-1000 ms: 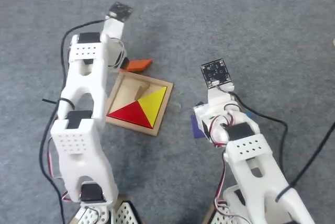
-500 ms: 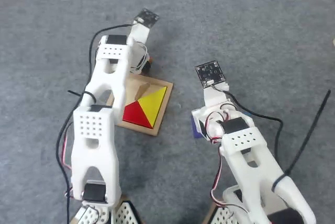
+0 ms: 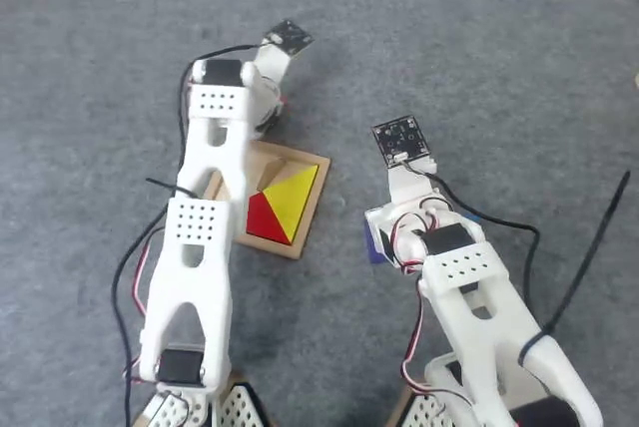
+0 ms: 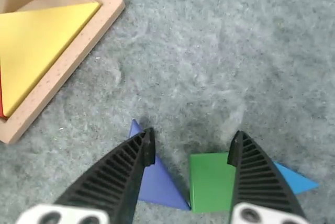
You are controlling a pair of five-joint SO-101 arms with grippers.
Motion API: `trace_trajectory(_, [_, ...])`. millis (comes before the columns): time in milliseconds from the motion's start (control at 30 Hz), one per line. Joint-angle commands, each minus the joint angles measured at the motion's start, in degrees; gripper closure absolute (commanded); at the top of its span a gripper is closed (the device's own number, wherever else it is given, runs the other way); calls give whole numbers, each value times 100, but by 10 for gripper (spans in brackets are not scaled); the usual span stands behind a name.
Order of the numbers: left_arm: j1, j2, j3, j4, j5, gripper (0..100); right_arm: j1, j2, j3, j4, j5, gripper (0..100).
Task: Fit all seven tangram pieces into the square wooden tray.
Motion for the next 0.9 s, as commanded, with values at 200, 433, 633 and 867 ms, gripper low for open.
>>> trace_trajectory(200, [-290, -387, -840, 440, -132, 985, -40, -22, -360, 13, 26, 757])
trace_trajectory(433, [-589, -2004, 875, 457, 193, 985, -31, -22, -352, -57, 26, 757])
trace_trajectory(633, [-519, -4484, 4391, 431, 62, 987, -22, -13, -325, -189, 26, 757])
trace_trajectory(867, [-325, -6549, 8040, -308, -519, 987, -22, 4, -325, -180, 26, 757])
